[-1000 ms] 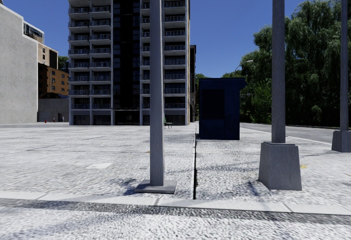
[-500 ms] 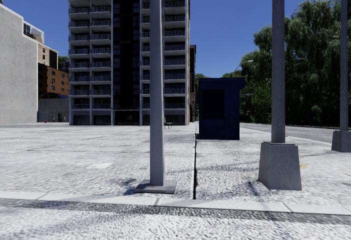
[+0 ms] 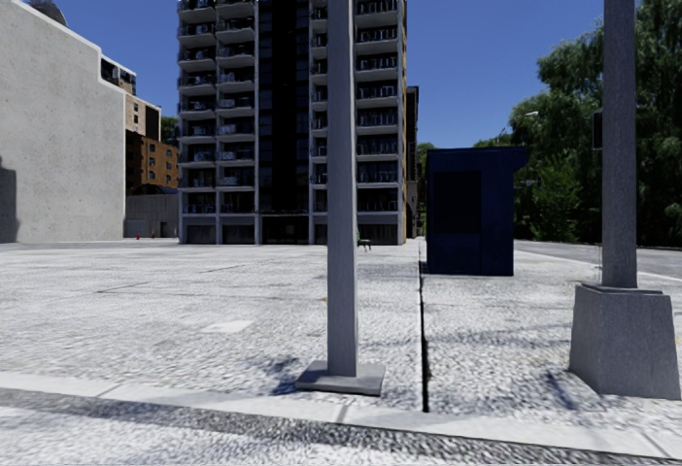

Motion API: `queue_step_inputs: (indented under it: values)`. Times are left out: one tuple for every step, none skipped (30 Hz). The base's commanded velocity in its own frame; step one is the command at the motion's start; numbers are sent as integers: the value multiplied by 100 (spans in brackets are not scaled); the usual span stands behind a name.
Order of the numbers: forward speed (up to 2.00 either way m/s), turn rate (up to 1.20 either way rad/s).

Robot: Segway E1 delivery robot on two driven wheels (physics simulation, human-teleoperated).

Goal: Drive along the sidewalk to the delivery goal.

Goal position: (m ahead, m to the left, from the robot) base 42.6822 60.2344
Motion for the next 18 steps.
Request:
queue_step_inputs:
  values:
    - [107, 74]
    - [107, 78]
    - [107, 78]
    - [107, 79]
    - [107, 79]
    - [107, 79]
    - [107, 79]
    - [107, 79]
    - [104, 84]
    - [101, 89]
    - [100, 90]
    - [99, 90]
    - [99, 90]
    - [99, 90]
    - [98, 90]
    - [98, 90]
    - [98, 90]
    - [98, 90]
